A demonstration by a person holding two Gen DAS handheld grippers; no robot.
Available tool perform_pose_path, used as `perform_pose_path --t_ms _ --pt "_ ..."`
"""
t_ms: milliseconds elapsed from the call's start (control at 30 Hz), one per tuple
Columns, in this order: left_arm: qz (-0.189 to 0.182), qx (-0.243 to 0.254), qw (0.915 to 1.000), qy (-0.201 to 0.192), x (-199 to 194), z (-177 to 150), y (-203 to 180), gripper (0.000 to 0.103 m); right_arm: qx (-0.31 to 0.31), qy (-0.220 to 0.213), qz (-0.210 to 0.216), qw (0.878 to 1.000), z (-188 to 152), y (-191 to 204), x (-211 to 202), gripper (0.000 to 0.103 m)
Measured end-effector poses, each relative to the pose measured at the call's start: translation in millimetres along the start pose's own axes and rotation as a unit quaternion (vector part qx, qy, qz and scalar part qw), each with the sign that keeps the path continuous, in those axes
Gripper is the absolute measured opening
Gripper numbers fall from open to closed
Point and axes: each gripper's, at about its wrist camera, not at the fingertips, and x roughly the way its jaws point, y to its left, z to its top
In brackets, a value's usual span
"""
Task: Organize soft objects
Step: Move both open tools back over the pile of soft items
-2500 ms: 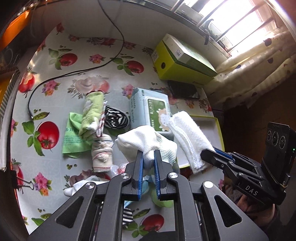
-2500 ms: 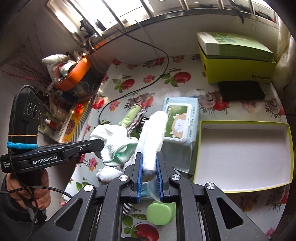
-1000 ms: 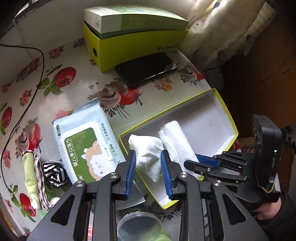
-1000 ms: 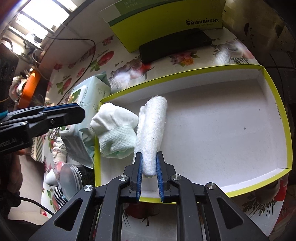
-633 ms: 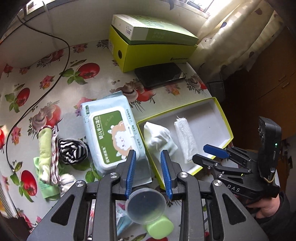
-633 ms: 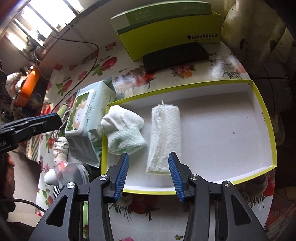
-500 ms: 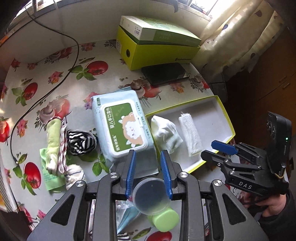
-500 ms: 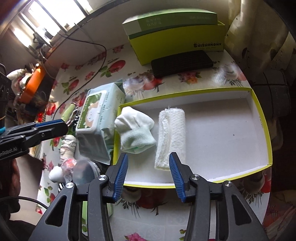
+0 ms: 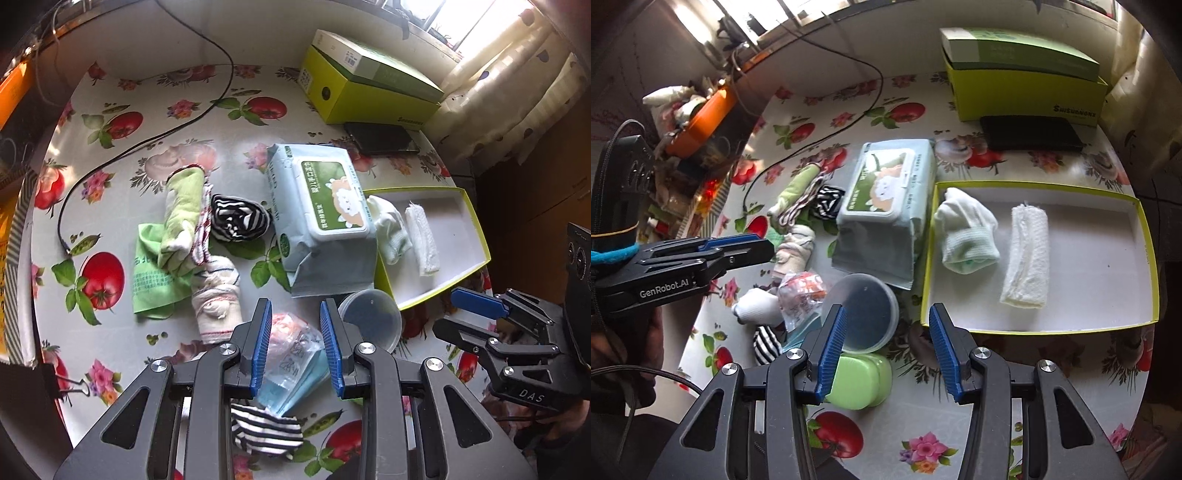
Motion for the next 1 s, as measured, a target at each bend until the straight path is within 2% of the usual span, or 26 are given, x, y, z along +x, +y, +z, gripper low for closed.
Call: perform_pose_path --t_ms 667,1000 --pt "0.015 -0.078 0.9968 0.011 -10 -48 66 0.029 -0.097 0.046 0.049 0.993 -3 74 26 0.046" --pt "0.011 -0.109 0.9937 0.023 -6 -68 85 0.028 -0.128 0.067 0.040 0.989 3 93 46 0.046"
